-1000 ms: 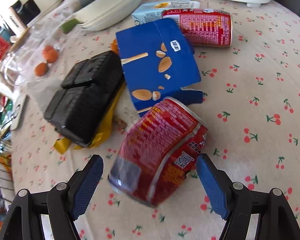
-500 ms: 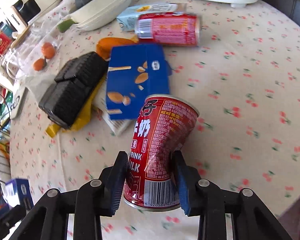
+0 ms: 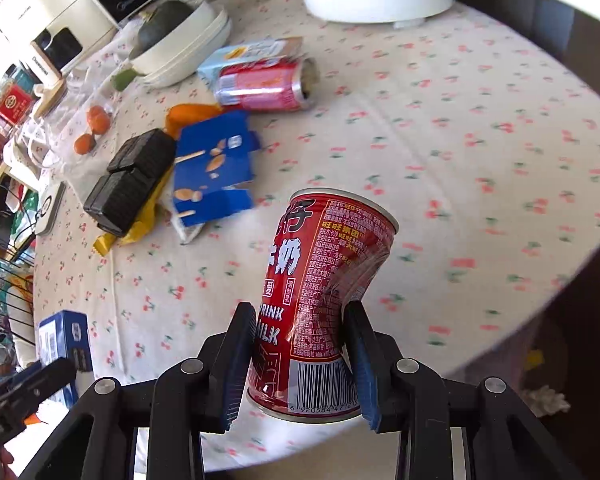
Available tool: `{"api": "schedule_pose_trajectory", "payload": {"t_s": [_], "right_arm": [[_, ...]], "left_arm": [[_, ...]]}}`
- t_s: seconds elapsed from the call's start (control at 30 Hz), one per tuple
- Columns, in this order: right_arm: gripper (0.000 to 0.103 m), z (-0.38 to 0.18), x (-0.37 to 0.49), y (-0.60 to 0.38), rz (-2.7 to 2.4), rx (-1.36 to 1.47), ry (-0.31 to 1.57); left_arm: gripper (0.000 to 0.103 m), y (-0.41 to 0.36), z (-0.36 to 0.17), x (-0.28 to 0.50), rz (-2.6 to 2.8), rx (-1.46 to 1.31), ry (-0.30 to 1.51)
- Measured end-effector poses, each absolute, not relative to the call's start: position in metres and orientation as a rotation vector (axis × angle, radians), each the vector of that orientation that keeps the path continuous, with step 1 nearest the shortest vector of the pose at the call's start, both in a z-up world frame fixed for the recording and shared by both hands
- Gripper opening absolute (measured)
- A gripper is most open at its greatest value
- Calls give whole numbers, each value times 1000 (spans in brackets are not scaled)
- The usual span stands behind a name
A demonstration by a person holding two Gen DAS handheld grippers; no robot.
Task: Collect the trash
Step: 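Carry the red can and blue carton in both tools over the bin, then open the right tool to drop the can while the left tool drops the carton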
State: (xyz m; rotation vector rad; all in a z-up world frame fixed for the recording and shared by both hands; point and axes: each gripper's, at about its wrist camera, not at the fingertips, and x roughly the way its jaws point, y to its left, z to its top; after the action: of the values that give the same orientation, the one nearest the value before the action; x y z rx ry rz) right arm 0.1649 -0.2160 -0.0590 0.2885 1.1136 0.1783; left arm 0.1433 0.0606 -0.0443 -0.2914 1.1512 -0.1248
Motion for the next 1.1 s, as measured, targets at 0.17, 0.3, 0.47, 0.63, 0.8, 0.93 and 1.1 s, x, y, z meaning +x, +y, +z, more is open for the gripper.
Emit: {"api": "schedule_pose_trajectory", "payload": {"t_s": [0.17, 0.3, 0.47, 0.63, 0.8, 0.93, 1.1], "right_arm": [[40, -52, 153, -256, 136, 297, 1102], [40, -48, 139, -291, 98, 305, 1093], [40, -49, 117, -337, 56, 321, 1091], [40, -56, 94, -383, 8, 349, 1100], [40, -64, 70, -422, -38, 380, 1106], [40, -72, 54, -449, -76, 403, 1120], [40, -76, 40, -474, -121, 425, 1124]], "left_arm": [[57, 23, -41, 147, -186, -288, 1157], [57, -16, -39, 148, -237, -255, 1155], [57, -69, -40, 144, -308, -202, 1160], [57, -122, -46, 138, -381, -149, 1161], [57, -174, -53, 130, -475, -117, 1148], [57, -216, -60, 126, -557, -93, 1138], [57, -251, -72, 125, -628, -73, 1123]]}}
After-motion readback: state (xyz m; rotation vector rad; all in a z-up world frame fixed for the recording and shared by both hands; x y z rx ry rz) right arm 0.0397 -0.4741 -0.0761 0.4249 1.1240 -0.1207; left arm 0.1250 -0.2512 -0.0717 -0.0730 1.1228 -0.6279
